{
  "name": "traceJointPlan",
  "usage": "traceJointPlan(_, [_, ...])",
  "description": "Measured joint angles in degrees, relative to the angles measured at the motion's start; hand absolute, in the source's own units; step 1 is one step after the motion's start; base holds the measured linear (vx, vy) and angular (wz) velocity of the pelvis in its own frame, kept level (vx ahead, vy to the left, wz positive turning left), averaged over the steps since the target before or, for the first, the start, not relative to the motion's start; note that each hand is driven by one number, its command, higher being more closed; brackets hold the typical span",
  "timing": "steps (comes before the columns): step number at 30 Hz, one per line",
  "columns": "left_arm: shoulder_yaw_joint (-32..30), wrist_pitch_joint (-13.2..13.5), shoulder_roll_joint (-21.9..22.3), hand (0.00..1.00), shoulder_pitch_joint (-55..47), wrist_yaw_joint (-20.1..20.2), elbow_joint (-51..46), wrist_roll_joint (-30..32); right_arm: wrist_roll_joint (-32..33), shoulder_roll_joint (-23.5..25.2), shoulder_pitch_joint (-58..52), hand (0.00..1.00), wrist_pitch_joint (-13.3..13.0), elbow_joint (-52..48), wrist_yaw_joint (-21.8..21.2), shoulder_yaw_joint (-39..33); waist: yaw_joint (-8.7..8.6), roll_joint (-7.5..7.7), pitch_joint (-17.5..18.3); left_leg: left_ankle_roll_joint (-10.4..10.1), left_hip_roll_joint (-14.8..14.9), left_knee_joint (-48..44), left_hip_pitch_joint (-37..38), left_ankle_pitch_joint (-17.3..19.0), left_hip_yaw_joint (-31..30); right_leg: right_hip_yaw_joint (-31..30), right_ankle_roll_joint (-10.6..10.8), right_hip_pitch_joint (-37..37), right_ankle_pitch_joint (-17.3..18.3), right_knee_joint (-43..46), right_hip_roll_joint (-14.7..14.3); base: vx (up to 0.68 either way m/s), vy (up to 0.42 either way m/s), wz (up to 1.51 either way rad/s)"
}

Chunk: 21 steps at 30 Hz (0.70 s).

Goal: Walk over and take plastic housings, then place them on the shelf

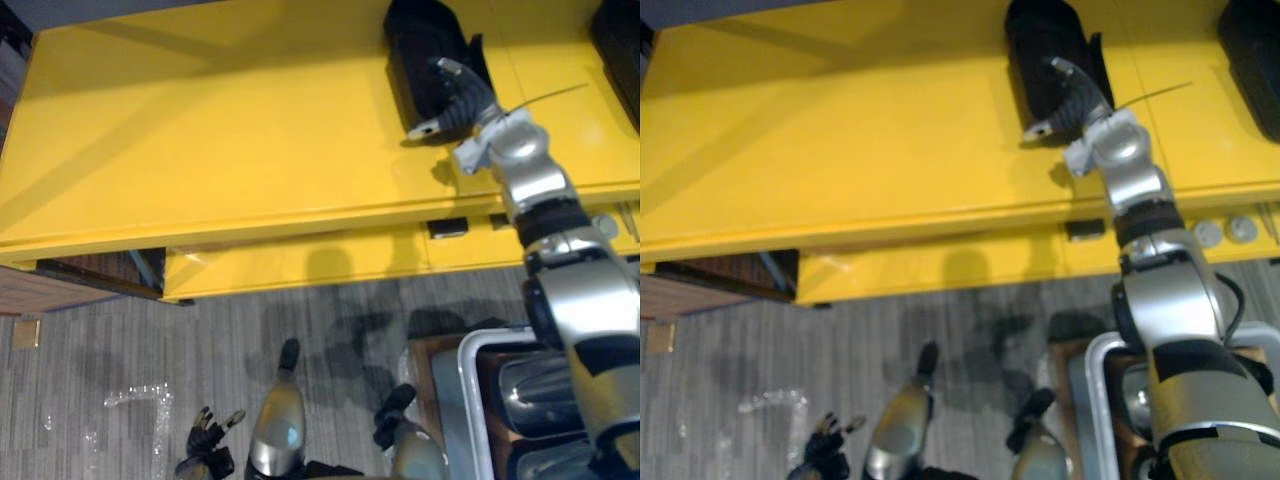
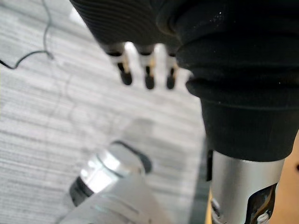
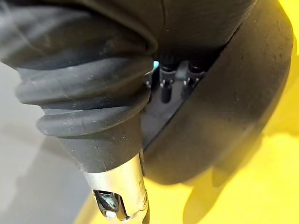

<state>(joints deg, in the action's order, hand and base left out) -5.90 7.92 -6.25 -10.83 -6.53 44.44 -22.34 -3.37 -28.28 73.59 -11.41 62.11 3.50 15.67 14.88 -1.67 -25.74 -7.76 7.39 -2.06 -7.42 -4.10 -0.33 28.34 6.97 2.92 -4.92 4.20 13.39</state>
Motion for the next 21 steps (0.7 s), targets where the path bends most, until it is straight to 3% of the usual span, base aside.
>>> traceJointPlan(4, [0.8,2.2,0.1,0.0,0.1,-0.1,2.0,0.1,-9.1,0.1,0.0,0.0,-6.6,-3.9,15.6,-1.8,-0.26,0.0,0.0,0.0,0.1,0.5,0.4,0.0,0.3,-0.1,0.0,-0.3,-0.6,-1.1,-0.4,0.0,-0.008,-0.02])
traceJointPlan(7, [1.5,4.7,0.1,0.0,0.1,-0.1,4.0,0.2,-13.5,0.3,-2.5,0.0,-8.9,-13.9,22.8,-1.9,-1.1,0.49,1.4,-0.1,0.2,1.7,1.4,-0.1,0.8,-0.2,0.3,-1.1,-1.1,-2.6,-0.7,0.02,-0.014,-0.03])
traceJointPlan(10, [1.4,6.1,0.1,0.0,-0.6,-0.2,5.5,0.3,-14.3,1.8,-8.2,0.0,-9.0,-24.0,25.3,-2.1,-2.03,1.65,5.4,-0.1,0.1,3.0,2.1,-0.1,1.5,-0.6,0.5,-1.5,-1.6,-4.2,-1.0,0.08,-0.014,-0.1])
traceJointPlan(13, [-0.7,7.0,0.3,0.0,-1.1,-0.4,6.4,1.1,-12.0,5.1,-16.7,0.0,-7.9,-41.4,24.2,-3.2,-3.56,3.41,8.2,-0.4,0.7,5.1,5.8,0.1,4.3,-2.6,0.6,-3.3,-1.7,-5.8,-1.8,0.11,-0.029,-0.39])
traceJointPlan(15, [-2.4,7.0,0.6,0.0,-1.7,-1.3,6.5,2.9,-6.2,7.6,-26.7,0.0,-4.9,-56.1,20.3,-5.3,-5.78,5.53,11.3,-0.9,1.5,6.5,8.3,0.5,7.1,-5.0,0.6,-3.5,-1.7,-6.5,-2.8,0.08,-0.035,-0.51])
traceJointPlan(18, [-4.1,7.2,0.6,0.0,-1.7,-1.3,8.6,4.9,4.5,9.1,-43.3,0.0,0.0,-71.0,13.0,-10.1,-8.87,7.29,14.1,-1.4,2.1,6.6,11.7,1.9,10.6,-8.3,0.6,-4.5,-1.6,-6.9,-3.5,0.04,-0.016,-0.59])
traceJointPlan(21, [-6.6,7.2,2.1,0.0,-1.9,-2.2,8.8,5.3,11.8,11.9,-62.3,0.0,1.6,-78.1,8.4,-16.3,-12.53,7.15,16.6,-1.6,2.2,6.6,13.6,3.2,13.9,-11.3,0.7,-4.5,-1.6,-7.0,-3.7,0.01,0.002,-0.56])
